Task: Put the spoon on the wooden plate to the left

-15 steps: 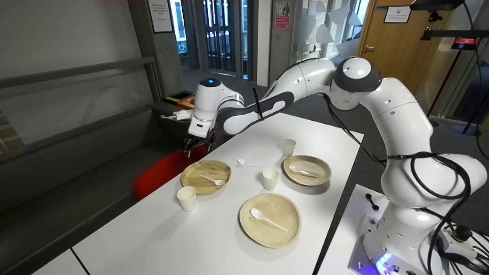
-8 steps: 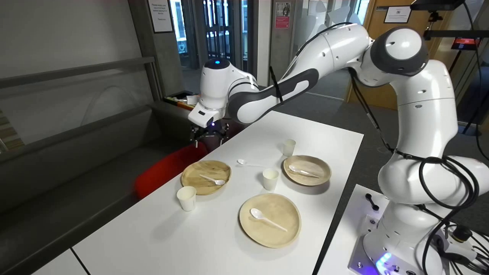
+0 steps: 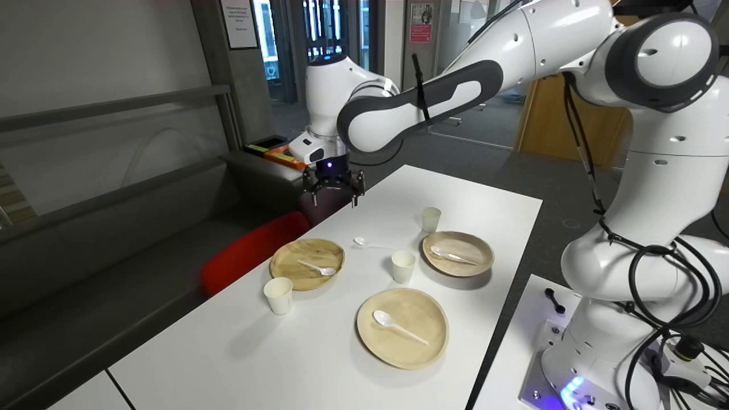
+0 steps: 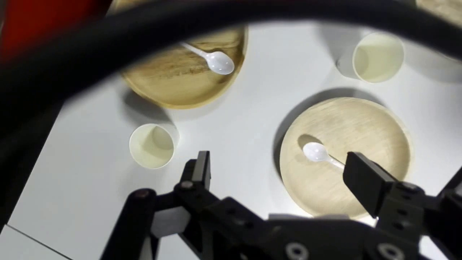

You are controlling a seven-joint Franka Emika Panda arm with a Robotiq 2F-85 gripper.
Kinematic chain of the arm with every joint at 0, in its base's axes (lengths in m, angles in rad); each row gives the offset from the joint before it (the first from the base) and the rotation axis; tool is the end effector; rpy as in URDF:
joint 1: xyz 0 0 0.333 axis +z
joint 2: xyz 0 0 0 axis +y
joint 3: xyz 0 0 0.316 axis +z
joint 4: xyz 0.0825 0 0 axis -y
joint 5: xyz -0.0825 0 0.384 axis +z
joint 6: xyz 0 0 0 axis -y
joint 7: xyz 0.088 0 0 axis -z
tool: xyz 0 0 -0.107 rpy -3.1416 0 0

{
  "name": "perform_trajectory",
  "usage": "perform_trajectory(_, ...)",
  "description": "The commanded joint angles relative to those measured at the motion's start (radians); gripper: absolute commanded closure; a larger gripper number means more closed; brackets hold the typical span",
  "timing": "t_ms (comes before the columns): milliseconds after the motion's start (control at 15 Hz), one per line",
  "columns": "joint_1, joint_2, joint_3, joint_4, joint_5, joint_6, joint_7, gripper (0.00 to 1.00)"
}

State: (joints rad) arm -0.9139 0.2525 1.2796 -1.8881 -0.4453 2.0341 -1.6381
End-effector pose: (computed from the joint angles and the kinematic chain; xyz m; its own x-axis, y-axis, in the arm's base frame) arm 0.5727 0.1516 0.4666 -0.5497 0.8168 -0.1754 0.8213 0.5667 0.0652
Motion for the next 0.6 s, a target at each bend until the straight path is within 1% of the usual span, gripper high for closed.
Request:
perform_trajectory(0,-0.059,-0.103,0.017,-0.021,0.083,-0.095,0.094,0.0)
perform_trajectory(267,-0.075,-0.109,0.015,-0.02,0.147,-0.161,0.136,0.0)
perform_trajectory(333,-0.085,-0.105,0.017,-0.018,0.177,-0.161,0.145,0.0)
perform_trajectory(533,-0.128,-0.107,0.016,-0.023,0.297,-0.109,0.223,0.0)
